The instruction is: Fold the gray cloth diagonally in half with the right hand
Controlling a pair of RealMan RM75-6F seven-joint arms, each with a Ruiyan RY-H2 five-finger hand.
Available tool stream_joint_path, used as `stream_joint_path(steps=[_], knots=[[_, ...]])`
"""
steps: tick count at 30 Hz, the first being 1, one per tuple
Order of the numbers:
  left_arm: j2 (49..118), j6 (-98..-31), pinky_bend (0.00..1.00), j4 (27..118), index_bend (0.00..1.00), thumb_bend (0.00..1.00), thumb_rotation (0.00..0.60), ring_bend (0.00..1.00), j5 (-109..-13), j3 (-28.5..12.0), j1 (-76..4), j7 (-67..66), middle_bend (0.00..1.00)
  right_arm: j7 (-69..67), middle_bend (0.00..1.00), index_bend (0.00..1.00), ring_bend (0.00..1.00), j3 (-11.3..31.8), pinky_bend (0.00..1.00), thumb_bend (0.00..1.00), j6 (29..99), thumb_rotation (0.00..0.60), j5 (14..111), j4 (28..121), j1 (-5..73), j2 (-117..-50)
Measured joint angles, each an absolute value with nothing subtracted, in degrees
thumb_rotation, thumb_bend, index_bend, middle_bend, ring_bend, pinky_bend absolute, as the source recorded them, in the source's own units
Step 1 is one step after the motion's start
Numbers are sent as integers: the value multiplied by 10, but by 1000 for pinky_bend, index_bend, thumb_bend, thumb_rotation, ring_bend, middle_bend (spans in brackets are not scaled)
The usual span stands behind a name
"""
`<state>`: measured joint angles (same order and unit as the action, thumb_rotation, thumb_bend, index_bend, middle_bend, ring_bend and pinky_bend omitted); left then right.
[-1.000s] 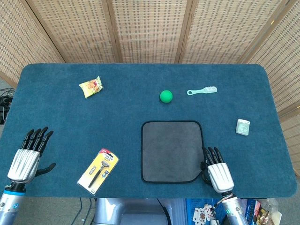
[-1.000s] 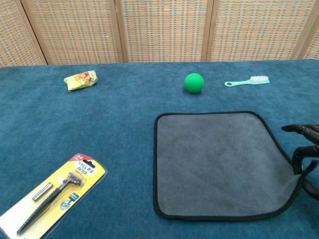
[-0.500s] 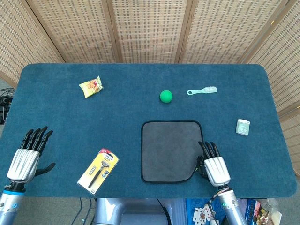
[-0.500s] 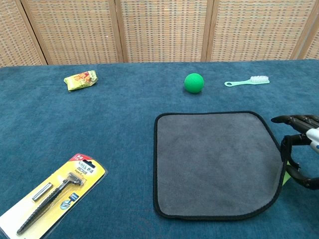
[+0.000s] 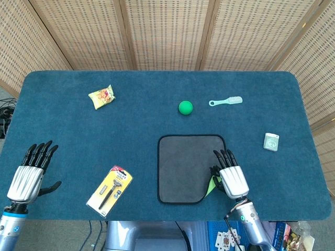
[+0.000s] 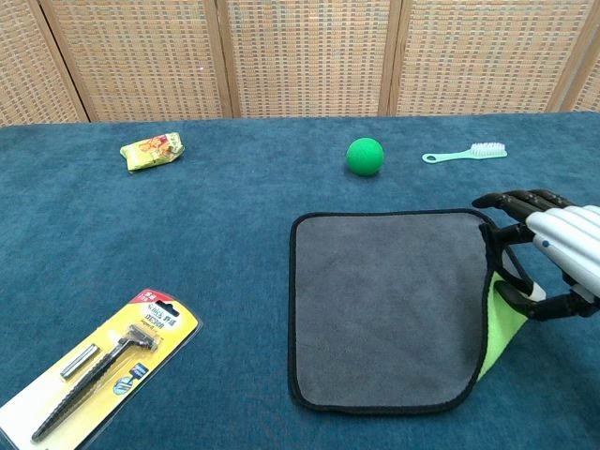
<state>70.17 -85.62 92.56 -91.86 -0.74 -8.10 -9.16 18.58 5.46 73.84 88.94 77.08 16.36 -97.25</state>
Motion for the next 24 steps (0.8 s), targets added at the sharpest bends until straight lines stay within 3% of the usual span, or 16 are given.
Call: stream_joint_path(steps=[12,24], knots=[[703,-848,0,921,0,161,600,0,-907,-12,-84,-89,0,239,111,630,0,99,0,539,671,600,830,754,226,-1007],[705,-835,0,916,0,161,600,0,-893,-16,-89,-87,0,246,121,638,0,126,0,539,650,600,802,717,272,-1038]])
